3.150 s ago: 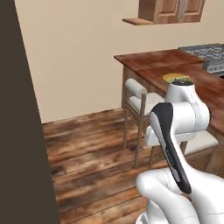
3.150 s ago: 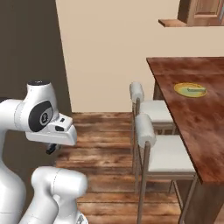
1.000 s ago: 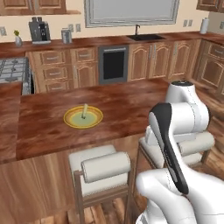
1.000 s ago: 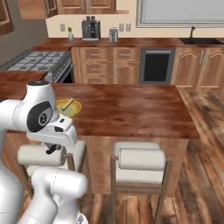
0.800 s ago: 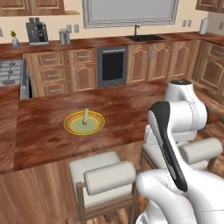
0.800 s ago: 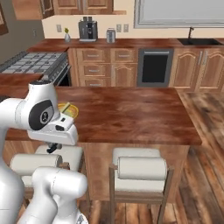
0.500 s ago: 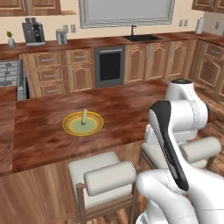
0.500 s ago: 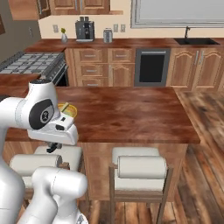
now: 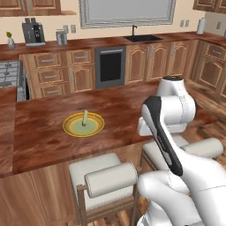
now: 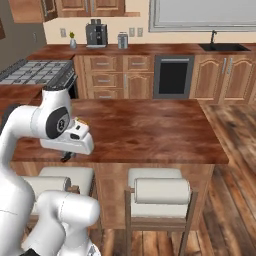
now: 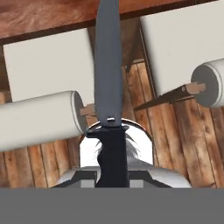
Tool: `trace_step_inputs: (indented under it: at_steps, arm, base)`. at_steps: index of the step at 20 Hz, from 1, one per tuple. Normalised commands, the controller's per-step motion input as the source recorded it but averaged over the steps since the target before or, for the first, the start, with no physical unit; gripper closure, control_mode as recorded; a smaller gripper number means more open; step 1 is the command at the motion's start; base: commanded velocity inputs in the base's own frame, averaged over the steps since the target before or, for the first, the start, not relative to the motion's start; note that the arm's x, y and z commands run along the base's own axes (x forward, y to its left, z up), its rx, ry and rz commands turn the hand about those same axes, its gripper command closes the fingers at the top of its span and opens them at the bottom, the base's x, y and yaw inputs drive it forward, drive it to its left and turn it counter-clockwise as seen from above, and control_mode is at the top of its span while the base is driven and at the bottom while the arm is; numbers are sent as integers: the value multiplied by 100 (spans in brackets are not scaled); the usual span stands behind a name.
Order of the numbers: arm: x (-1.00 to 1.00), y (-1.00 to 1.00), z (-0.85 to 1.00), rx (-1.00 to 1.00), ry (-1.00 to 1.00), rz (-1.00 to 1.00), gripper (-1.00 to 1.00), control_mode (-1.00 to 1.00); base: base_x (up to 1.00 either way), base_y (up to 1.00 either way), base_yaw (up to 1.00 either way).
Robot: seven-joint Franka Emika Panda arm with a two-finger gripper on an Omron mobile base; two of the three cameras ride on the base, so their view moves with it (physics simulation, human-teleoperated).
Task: Retrieve the butter from the fridge and place it on a plate on the dining table. Then retrieve the butter knife by the fridge and place it near the plate.
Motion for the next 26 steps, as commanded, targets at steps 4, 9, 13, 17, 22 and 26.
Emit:
trace_step_inputs:
  at_steps: [4, 9, 13, 17, 22, 26]
  arm:
    - [100, 25, 0, 0, 0, 0, 100, -100]
    - [100, 44, -13, 0, 0, -5, 100, -100]
    - [100, 31, -28, 0, -4, -3, 100, -100]
    - [100, 2, -46, 2, -11, 0, 100, -100]
    - [100, 0, -48, 0, -7, 0, 100, -100]
    - [100, 0, -40, 0, 1, 0, 100, -100]
  base:
    - [0, 0, 0]
    - [0, 0, 0]
    - [0, 0, 0]
    - [0, 0, 0]
    - [0, 0, 0]
    - [0, 0, 0]
